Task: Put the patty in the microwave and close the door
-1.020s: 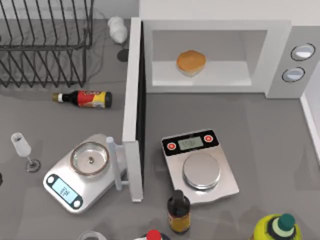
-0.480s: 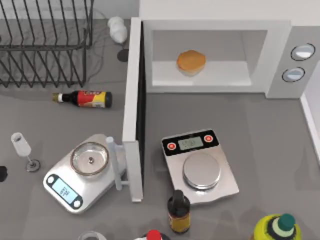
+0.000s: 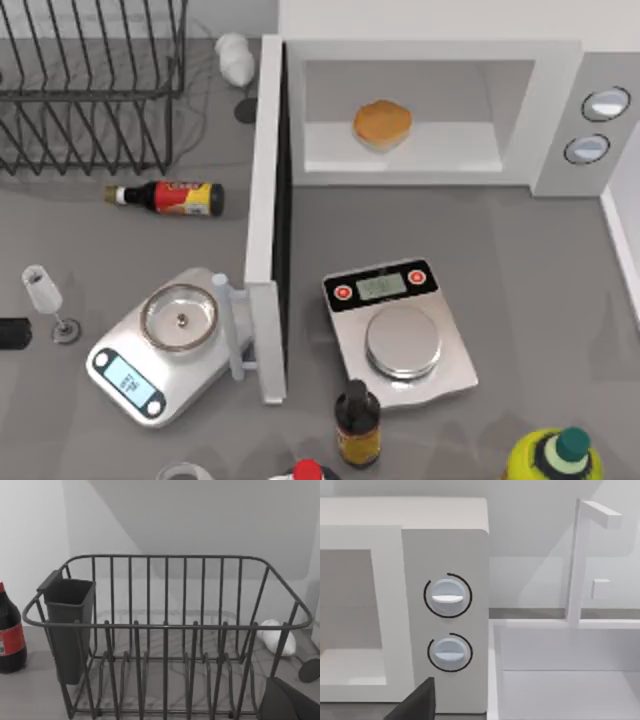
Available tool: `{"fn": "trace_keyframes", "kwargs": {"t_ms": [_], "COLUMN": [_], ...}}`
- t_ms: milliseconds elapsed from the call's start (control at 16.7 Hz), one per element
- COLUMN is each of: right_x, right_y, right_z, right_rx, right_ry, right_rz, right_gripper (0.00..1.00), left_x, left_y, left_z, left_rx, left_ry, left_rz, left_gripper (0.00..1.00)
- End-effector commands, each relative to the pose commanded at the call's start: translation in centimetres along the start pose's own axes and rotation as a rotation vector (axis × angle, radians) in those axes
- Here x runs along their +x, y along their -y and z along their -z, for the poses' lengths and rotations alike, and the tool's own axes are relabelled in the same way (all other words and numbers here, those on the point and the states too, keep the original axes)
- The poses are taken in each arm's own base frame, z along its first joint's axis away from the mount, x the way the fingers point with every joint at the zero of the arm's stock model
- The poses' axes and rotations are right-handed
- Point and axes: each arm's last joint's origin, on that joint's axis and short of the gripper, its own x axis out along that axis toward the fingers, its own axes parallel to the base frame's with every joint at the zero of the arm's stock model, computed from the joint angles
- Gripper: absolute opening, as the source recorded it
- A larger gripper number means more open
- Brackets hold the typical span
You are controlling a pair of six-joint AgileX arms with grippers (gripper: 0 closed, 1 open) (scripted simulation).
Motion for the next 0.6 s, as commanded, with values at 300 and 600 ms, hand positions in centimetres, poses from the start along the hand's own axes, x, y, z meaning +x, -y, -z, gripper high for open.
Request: {"fn": "trace_keyframes", "kwargs": {"t_ms": [300,600], "right_x": [0.0,0.0], "right_y": [0.0,0.0], "right_z": [0.0,0.0], "right_rx": [0.0,0.0], "right_ry": [0.0,0.0], "right_rz": [0.0,0.0], "right_gripper": [1.0,1.0], "left_x": [0.1,2.1], "left_y": [0.2,1.9], "left_z": [-0.5,-2.8], "left_rx": [-0.012,-0.058], "left_ry": [-0.026,-0.254], "left_rz": [0.009,0.039], "left_gripper": [0.0,0.0]}}
